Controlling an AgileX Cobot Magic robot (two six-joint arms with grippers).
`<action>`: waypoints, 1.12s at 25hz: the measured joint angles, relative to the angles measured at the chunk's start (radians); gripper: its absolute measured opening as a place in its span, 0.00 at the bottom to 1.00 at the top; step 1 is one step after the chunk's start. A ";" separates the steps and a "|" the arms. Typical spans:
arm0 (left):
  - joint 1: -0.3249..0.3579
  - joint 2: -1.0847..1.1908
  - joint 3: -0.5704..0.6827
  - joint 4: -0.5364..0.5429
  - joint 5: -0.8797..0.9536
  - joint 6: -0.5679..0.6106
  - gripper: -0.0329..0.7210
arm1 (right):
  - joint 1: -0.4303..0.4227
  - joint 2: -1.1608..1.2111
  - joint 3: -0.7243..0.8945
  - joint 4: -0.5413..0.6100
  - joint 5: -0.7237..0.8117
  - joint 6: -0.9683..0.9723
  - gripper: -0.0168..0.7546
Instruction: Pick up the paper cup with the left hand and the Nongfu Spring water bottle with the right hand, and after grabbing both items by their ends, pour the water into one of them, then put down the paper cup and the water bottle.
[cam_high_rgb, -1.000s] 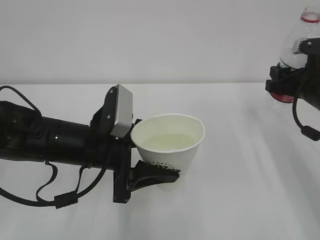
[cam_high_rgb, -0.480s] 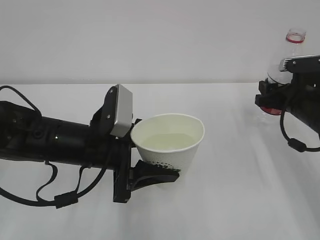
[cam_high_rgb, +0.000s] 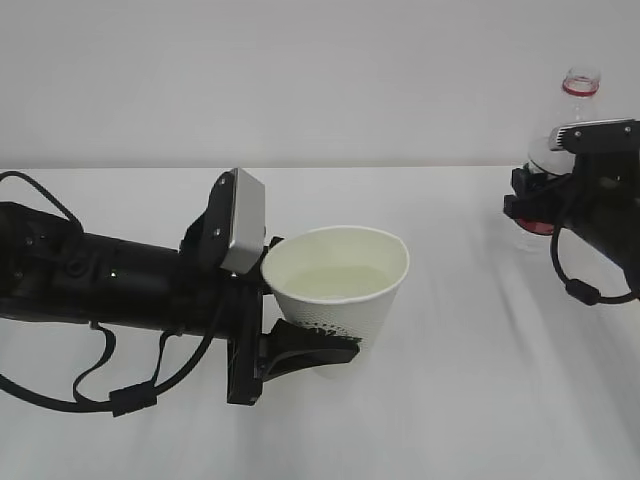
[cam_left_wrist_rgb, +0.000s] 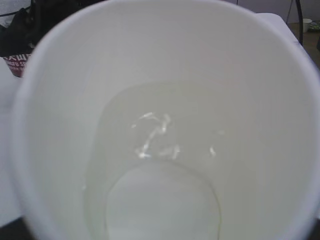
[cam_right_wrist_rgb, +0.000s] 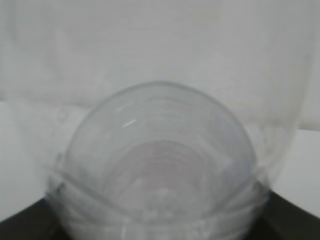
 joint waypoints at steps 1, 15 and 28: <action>0.000 0.000 0.000 0.000 0.000 0.000 0.68 | 0.000 0.005 -0.008 0.000 0.000 0.000 0.64; 0.000 0.000 0.000 -0.002 0.002 0.000 0.68 | 0.000 0.020 -0.035 0.000 -0.007 0.000 0.64; 0.000 0.000 0.000 -0.002 0.004 0.000 0.68 | 0.000 0.020 -0.035 0.000 -0.007 0.018 0.70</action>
